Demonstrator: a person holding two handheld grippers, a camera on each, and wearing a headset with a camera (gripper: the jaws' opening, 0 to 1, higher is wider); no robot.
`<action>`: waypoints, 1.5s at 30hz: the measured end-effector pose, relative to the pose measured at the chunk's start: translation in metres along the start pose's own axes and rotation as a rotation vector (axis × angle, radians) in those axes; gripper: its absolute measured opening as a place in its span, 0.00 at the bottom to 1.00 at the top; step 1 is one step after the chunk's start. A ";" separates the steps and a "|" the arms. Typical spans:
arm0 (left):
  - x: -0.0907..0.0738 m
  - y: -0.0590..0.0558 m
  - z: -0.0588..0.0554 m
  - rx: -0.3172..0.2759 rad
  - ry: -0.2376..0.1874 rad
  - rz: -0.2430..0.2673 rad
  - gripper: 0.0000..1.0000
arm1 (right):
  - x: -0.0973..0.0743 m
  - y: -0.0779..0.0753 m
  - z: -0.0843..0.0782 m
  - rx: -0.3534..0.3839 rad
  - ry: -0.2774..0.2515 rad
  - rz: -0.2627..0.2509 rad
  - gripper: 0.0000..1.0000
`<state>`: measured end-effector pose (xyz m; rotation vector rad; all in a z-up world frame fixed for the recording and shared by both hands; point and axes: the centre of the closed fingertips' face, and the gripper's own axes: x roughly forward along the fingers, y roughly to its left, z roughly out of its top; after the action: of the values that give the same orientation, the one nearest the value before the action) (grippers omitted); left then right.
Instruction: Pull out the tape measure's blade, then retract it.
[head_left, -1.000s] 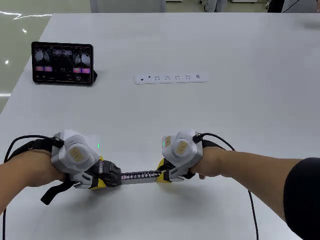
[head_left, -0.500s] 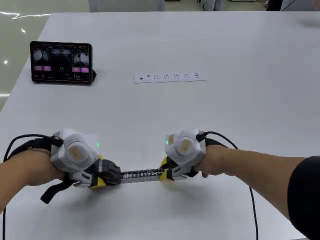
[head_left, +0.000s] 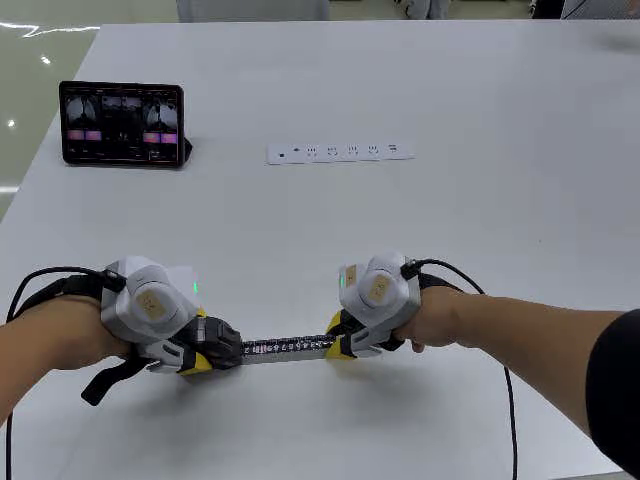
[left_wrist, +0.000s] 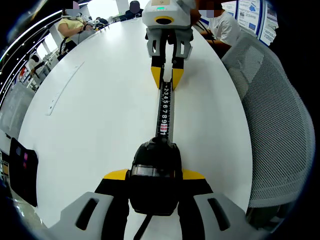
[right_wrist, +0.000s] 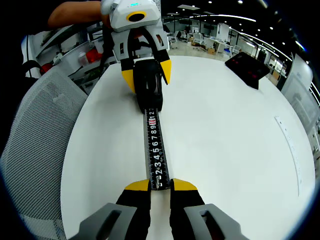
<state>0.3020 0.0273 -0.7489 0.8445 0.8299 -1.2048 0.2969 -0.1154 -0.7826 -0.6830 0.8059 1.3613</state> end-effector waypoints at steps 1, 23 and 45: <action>0.000 0.000 0.000 0.000 0.000 0.000 0.32 | 0.000 0.000 0.000 0.001 -0.001 0.000 0.10; 0.001 0.002 0.000 -0.002 -0.004 0.002 0.32 | -0.009 -0.001 -0.010 0.017 0.009 -0.001 0.10; 0.001 0.003 0.000 -0.001 -0.007 0.003 0.33 | -0.016 -0.003 -0.019 0.024 0.020 -0.005 0.10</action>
<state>0.3051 0.0275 -0.7500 0.8404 0.8235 -1.2034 0.2971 -0.1403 -0.7802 -0.6808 0.8347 1.3407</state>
